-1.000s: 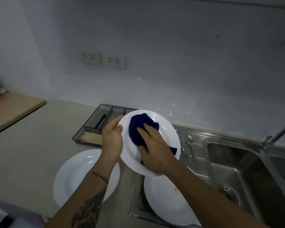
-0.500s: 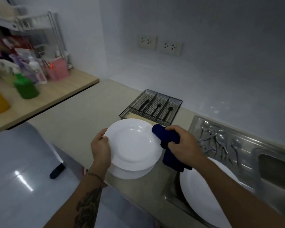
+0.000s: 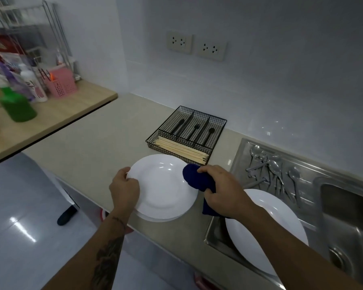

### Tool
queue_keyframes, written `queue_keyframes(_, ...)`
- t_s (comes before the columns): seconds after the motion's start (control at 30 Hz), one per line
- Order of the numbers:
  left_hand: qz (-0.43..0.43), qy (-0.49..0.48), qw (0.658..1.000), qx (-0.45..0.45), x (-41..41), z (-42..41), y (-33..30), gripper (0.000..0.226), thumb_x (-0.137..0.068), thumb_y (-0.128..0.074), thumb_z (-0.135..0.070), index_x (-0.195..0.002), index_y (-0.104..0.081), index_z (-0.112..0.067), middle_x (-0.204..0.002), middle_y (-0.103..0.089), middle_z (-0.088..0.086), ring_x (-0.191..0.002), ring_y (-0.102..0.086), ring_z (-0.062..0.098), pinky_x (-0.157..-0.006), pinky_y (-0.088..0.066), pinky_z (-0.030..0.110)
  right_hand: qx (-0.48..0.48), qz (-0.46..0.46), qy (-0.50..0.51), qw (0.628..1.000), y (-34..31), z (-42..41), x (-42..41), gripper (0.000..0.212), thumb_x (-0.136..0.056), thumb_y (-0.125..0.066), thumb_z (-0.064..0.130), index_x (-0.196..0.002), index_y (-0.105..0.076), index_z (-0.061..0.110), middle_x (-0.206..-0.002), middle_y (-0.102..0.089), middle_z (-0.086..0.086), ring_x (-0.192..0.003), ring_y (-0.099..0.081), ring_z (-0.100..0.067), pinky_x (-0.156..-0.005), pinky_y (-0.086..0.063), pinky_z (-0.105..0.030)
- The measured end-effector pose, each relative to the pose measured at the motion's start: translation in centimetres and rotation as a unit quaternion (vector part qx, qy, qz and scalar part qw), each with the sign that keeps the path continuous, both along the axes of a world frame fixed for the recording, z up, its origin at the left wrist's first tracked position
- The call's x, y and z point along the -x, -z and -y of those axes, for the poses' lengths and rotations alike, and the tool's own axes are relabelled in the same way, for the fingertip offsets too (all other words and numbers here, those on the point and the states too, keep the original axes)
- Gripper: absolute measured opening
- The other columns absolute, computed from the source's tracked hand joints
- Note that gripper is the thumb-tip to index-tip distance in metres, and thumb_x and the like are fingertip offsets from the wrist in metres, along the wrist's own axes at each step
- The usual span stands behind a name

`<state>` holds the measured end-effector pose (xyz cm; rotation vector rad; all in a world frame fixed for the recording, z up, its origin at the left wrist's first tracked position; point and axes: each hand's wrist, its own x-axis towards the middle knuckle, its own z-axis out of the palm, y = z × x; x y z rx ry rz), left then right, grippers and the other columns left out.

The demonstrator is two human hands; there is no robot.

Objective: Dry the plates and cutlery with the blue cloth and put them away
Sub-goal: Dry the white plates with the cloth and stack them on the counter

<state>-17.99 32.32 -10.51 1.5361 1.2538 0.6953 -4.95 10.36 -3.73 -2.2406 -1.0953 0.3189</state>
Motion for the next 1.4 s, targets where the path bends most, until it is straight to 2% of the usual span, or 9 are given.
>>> queue_keyframes(0.13,-0.094,0.035,0.992,-0.081,-0.2,-0.1,0.2,0.051,-0.081,-0.052,0.002,-0.131,-0.061,-0.004,-0.125,-0.064,0.018,-0.115,-0.057,0.04,-0.102,-0.045,0.047,0.001,0.005,-0.004,1.0,0.2,0.3,0.2,0.059,-0.083,-0.063,0.002,-0.138,-0.053,0.021,-0.136,-0.053,0.002,-0.119,-0.052,-0.017,-0.099,-0.046,-0.026)
queue_keyframes(0.37,-0.151,0.044,0.978,-0.134,-0.1,-0.3,0.7,0.052,-0.083,-0.053,-0.001,-0.134,-0.058,-0.002,-0.127,-0.063,0.021,-0.121,-0.054,0.041,-0.103,-0.046,0.051,-0.024,-0.025,0.033,0.999,1.3,1.5,-0.1,0.059,-0.083,-0.063,0.0,-0.136,-0.053,0.023,-0.135,-0.053,0.004,-0.115,-0.051,-0.011,-0.098,-0.044,-0.023)
queue_keyframes(0.6,-0.1,0.087,0.969,-0.209,-2.5,1.6,-0.4,0.049,-0.084,-0.052,0.0,-0.133,-0.059,-0.003,-0.13,-0.063,0.017,-0.125,-0.053,0.036,-0.107,-0.042,0.047,-0.039,-0.05,0.096,0.993,1.0,4.5,-1.2,0.058,-0.084,-0.064,-0.001,-0.134,-0.053,0.025,-0.126,-0.051,0.008,-0.11,-0.053,-0.012,-0.084,-0.04,-0.01)
queue_keyframes(0.67,-0.075,0.113,0.966,-0.218,-3.9,2.6,-0.8,0.048,-0.085,-0.053,0.0,-0.132,-0.06,-0.006,-0.131,-0.063,0.013,-0.126,-0.052,0.033,-0.109,-0.039,0.044,-0.053,-0.059,0.116,0.99,0.8,5.5,-1.6,0.057,-0.084,-0.064,-0.002,-0.132,-0.055,0.026,-0.125,-0.054,0.008,-0.109,-0.055,-0.013,-0.085,-0.044,-0.015)
queue_keyframes(0.73,-0.057,0.134,0.965,-0.216,-5.3,3.9,-1.2,0.046,-0.087,-0.053,-0.001,-0.132,-0.06,-0.011,-0.131,-0.063,0.008,-0.126,-0.051,0.029,-0.109,-0.038,0.041,-0.077,-0.076,0.144,0.984,0.8,6.7,-2.1,0.056,-0.083,-0.062,-0.004,-0.128,-0.056,0.028,-0.123,-0.058,0.007,-0.107,-0.059,-0.014,-0.084,-0.048,-0.021)
queue_keyframes(0.87,-0.002,0.209,0.958,-0.196,-7.9,7.7,-2.0,0.041,-0.091,-0.054,-0.006,-0.131,-0.061,-0.014,-0.127,-0.065,0.003,-0.121,-0.055,0.022,-0.105,-0.042,0.034,-0.153,-0.149,0.23,0.949,0.4,9.2,-3.1,0.054,-0.085,-0.057,-0.01,-0.119,-0.059,0.032,-0.116,-0.063,0.007,-0.098,-0.064,-0.01,-0.071,-0.051,-0.017)
queue_keyframes(1.03,0.001,0.369,0.898,-0.238,-10.1,14.3,-0.5,0.037,-0.093,-0.058,-0.01,-0.13,-0.062,-0.011,-0.119,-0.068,0.006,-0.104,-0.062,0.021,-0.091,-0.051,0.033,-0.215,-0.203,0.327,0.898,0.5,12.5,-4.0,0.05,-0.087,-0.053,-0.011,-0.112,-0.064,0.031,-0.11,-0.069,0.002,-0.092,-0.068,-0.018,-0.071,-0.058,-0.029)
queue_keyframes(1.2,-0.111,0.454,0.865,-0.184,-11.5,18.7,1.7,0.045,-0.097,-0.053,-0.022,-0.14,-0.05,-0.012,-0.13,-0.059,0.008,-0.118,-0.056,0.027,-0.098,-0.045,0.036,-0.183,-0.182,0.36,0.897,0.8,15.6,-4.1,0.048,-0.087,-0.055,-0.011,-0.121,-0.06,0.023,-0.106,-0.065,0.003,-0.081,-0.065,-0.011,-0.056,-0.049,-0.015)
queue_keyframes(1.4,-0.138,0.478,0.859,-0.124,-12.1,19.6,2.1,0.057,-0.09,-0.057,-0.01,-0.145,-0.046,-0.023,-0.135,-0.057,0.006,-0.122,-0.053,0.026,-0.096,-0.042,0.03,-0.121,-0.146,0.374,0.908,1.8,18.4,-3.7,0.048,-0.085,-0.06,-0.006,-0.12,-0.056,0.026,-0.109,-0.057,0.01,-0.089,-0.061,-0.006,-0.073,-0.054,-0.027)
